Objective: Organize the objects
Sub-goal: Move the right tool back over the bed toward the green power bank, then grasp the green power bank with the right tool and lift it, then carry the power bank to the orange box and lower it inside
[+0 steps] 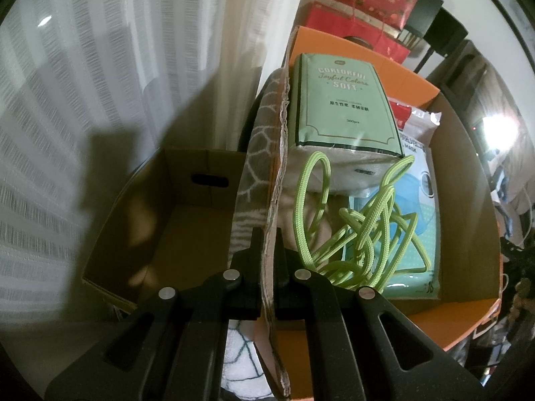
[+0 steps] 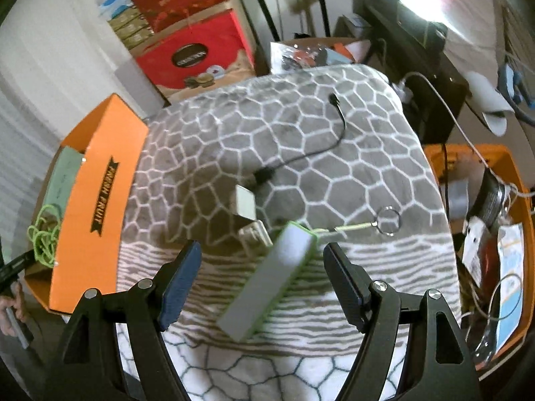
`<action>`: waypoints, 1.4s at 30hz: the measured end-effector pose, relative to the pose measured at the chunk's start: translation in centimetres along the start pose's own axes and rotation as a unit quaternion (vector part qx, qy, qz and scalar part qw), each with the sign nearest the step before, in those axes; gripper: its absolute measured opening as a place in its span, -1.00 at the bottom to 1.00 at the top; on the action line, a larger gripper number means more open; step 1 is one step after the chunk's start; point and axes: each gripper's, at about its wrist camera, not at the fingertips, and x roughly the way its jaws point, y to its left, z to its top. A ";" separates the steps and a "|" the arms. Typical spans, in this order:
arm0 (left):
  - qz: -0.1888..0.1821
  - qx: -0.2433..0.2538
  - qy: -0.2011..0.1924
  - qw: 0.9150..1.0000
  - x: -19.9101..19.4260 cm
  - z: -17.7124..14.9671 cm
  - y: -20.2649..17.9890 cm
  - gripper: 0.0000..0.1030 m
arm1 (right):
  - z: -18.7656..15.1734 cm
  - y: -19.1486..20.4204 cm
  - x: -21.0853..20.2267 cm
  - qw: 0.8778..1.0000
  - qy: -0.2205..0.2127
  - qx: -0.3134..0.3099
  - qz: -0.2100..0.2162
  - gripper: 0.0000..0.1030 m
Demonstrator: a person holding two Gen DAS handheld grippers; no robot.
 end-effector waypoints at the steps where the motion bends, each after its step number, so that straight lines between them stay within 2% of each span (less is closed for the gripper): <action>1: 0.000 0.001 0.000 1.000 0.0 0.0 0.0 -0.93 | -0.2 -0.1 0.2 1.000 0.002 0.004 0.002 0.49; 6: 0.001 0.000 -0.001 1.000 0.0 0.0 0.0 -0.93 | -0.7 -0.1 1.1 1.000 0.006 0.011 0.008 0.44; 12: 0.003 -0.004 -0.002 1.000 0.0 0.0 0.0 -0.93 | -1.1 0.2 2.1 1.000 0.010 0.000 -0.016 0.11; 14: 0.003 -0.004 -0.002 1.000 0.0 0.0 0.0 -0.93 | -1.1 0.2 2.2 1.000 0.008 -0.007 -0.029 -0.16; 15: 0.003 -0.004 -0.002 1.000 0.0 0.0 0.0 -0.93 | -1.1 0.1 2.2 0.999 0.006 -0.010 -0.030 -0.17; 22: 0.003 -0.005 -0.002 1.000 0.0 0.0 0.0 -0.93 | -1.1 0.0 1.4 1.000 -0.007 -0.012 0.009 -0.51; 33: 0.004 -0.005 -0.002 1.000 -0.1 0.0 0.0 -0.93 | -0.4 2.4 -1.9 0.998 -0.036 -0.043 0.035 -0.53; 42: 0.005 -0.007 -0.002 1.000 0.0 0.0 0.0 -0.93 | 2.2 6.1 -5.7 0.992 -0.076 -0.068 0.075 -0.53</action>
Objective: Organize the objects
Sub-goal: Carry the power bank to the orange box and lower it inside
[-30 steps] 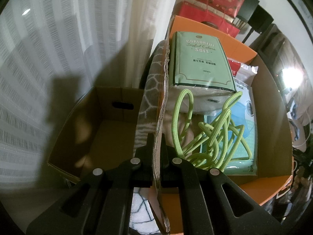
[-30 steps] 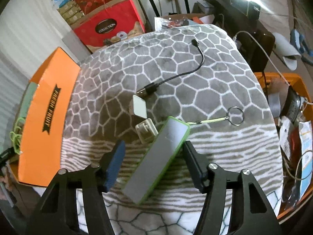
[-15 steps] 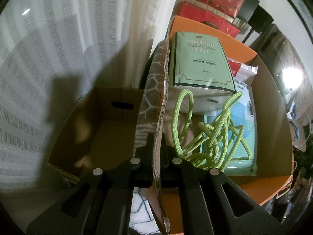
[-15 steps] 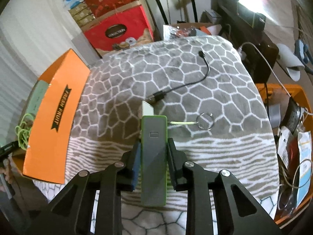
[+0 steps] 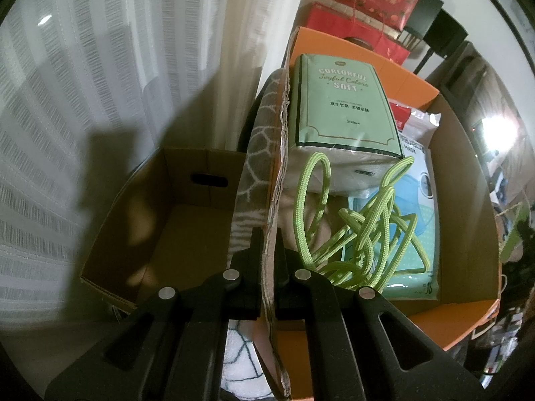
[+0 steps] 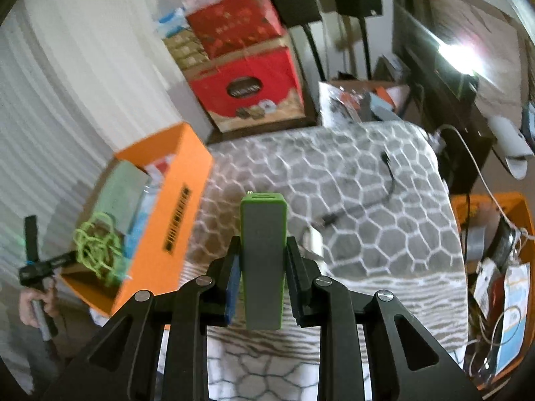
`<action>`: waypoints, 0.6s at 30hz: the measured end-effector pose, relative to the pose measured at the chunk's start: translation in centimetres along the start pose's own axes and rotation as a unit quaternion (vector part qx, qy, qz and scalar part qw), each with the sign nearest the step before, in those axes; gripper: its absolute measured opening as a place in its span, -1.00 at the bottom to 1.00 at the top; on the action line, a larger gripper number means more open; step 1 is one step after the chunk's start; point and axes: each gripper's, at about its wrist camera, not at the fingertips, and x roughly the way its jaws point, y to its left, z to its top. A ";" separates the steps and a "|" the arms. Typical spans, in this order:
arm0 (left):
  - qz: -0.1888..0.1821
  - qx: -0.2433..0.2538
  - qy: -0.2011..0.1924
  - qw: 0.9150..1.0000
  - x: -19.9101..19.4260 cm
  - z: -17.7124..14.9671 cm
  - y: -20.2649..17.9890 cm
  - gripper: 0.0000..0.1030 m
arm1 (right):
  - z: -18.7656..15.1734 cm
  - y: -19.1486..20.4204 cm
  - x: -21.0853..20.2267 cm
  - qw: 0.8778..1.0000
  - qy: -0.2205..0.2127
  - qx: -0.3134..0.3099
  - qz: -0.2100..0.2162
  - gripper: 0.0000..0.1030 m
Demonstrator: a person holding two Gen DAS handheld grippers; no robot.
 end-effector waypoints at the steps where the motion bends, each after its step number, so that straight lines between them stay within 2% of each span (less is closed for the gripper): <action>1: 0.000 0.000 0.000 1.000 0.0 0.0 0.0 -0.93 | 0.5 0.6 -0.3 1.000 -0.003 -0.005 0.004 -0.53; 9: 0.000 -0.002 0.000 1.000 0.0 0.0 0.0 -0.93 | 4.0 6.3 -2.0 0.997 -0.025 -0.059 0.035 -0.53; 18: -0.001 -0.005 0.001 1.000 -0.1 0.2 -0.2 -0.93 | 5.6 13.5 -0.5 0.990 -0.009 -0.121 0.068 -0.53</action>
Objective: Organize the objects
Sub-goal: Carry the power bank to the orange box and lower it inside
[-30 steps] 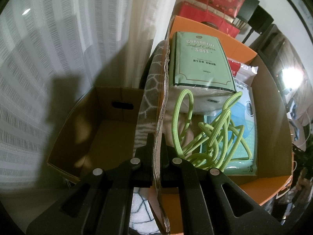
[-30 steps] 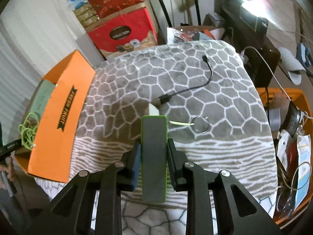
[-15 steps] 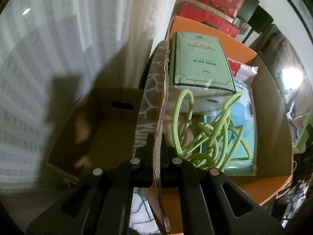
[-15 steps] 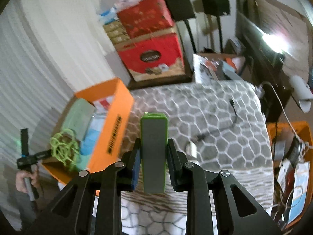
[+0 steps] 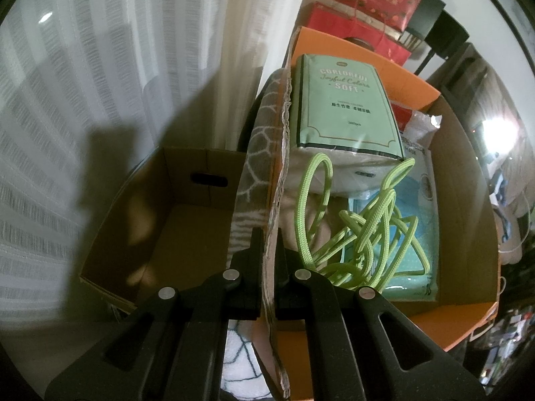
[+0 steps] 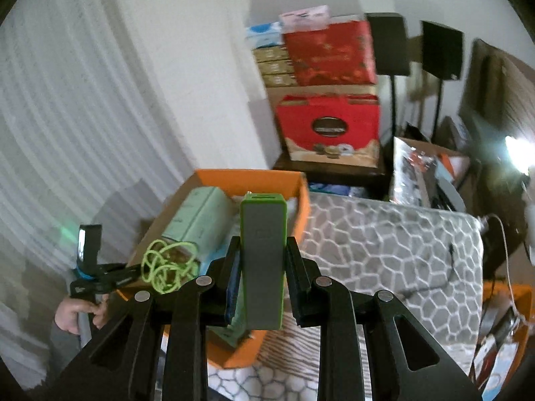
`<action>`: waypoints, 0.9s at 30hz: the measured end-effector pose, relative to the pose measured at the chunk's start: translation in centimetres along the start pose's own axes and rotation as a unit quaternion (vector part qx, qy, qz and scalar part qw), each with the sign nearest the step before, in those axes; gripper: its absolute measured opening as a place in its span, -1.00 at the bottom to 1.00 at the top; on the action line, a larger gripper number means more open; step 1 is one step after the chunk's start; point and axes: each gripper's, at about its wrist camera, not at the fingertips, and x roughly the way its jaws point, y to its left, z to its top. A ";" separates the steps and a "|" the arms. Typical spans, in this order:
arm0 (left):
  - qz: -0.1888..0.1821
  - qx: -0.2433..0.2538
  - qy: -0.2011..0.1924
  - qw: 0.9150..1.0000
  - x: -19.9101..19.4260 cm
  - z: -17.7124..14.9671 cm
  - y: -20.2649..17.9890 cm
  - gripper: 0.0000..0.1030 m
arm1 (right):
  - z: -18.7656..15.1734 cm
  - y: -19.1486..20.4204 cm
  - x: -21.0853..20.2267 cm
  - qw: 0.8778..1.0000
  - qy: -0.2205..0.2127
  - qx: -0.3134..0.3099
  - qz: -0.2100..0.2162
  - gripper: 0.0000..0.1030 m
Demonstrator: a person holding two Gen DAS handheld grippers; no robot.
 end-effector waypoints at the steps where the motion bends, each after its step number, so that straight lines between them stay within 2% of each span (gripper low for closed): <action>1: 0.000 0.000 0.000 1.000 0.0 0.0 0.0 -0.93 | 0.3 0.7 0.7 1.000 0.006 -0.004 0.006 -0.53; 10: 0.000 -0.001 0.000 1.000 0.0 0.0 0.0 -0.93 | 0.2 4.0 7.3 0.998 0.055 -0.015 0.023 -0.53; 20: -0.002 -0.002 0.000 1.000 0.0 0.0 0.0 -0.93 | -3.0 6.1 14.7 0.990 0.138 -0.041 0.006 -0.53; 27: -0.003 -0.004 -0.001 1.000 0.1 -0.1 -0.1 -0.93 | -4.6 6.2 17.3 0.983 0.179 -0.044 -0.003 -0.53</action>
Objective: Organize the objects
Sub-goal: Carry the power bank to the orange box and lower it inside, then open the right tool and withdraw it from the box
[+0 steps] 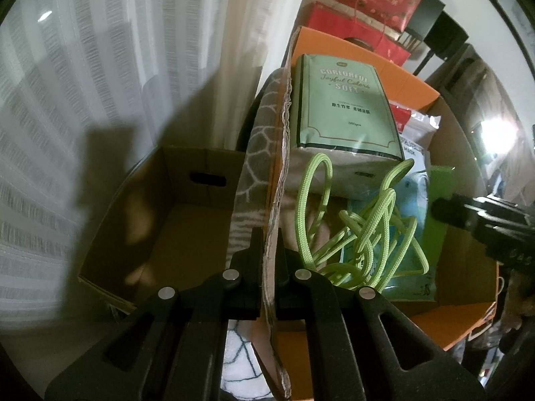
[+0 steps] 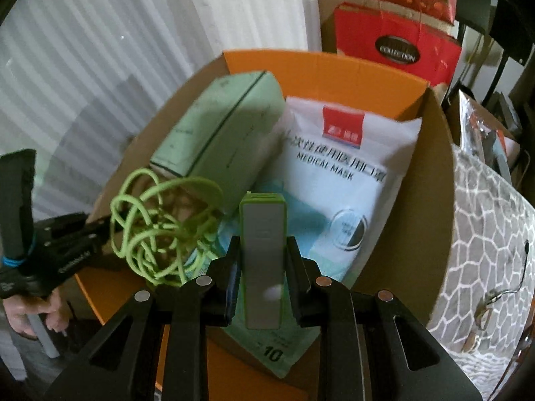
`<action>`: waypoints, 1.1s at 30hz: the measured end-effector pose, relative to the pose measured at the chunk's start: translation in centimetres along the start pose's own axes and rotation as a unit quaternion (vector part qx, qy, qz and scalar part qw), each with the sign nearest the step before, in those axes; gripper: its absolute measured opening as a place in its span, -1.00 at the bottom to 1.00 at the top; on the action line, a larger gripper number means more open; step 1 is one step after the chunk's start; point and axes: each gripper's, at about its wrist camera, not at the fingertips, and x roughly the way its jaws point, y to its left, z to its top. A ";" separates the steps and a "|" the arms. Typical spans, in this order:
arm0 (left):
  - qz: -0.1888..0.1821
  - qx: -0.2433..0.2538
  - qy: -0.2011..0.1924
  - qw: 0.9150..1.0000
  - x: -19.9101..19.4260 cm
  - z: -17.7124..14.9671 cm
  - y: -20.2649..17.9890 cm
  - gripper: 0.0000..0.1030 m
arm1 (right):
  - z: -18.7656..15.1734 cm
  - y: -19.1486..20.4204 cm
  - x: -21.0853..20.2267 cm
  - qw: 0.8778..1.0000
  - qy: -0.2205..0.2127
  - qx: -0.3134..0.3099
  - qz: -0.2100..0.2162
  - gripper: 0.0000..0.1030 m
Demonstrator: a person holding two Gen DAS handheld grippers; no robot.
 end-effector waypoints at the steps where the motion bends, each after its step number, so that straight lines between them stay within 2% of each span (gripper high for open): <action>1: 0.000 0.000 0.000 1.000 0.0 0.0 0.0 -0.93 | 0.0 -0.1 0.1 1.000 0.003 0.001 0.000 -0.53; 5: 0.000 0.000 0.000 1.000 0.0 0.0 0.0 -0.92 | -0.1 -0.6 0.5 1.000 0.015 0.018 0.012 -0.49; 8: 0.000 -0.001 0.000 1.000 0.0 0.0 0.0 -0.92 | -0.2 -1.1 -0.1 0.999 0.009 0.028 0.020 -0.46; 18: 0.001 -0.001 0.000 1.000 0.0 0.0 -0.1 -0.93 | -0.2 -1.7 -6.6 0.998 -0.058 0.016 0.013 -0.38; 24: 0.001 -0.002 0.000 1.000 0.1 0.1 -0.2 -0.93 | -0.6 -3.6 -10.0 0.996 -0.090 0.023 -0.017 -0.21; 30: 0.002 0.000 0.000 1.000 0.1 0.1 -0.2 -0.92 | -2.0 -6.8 -12.1 0.992 -0.106 0.045 -0.047 0.08; 33: 0.003 0.001 0.000 1.000 0.1 0.1 -0.2 -0.93 | -2.9 -8.9 -12.9 0.990 -0.110 0.062 -0.059 0.31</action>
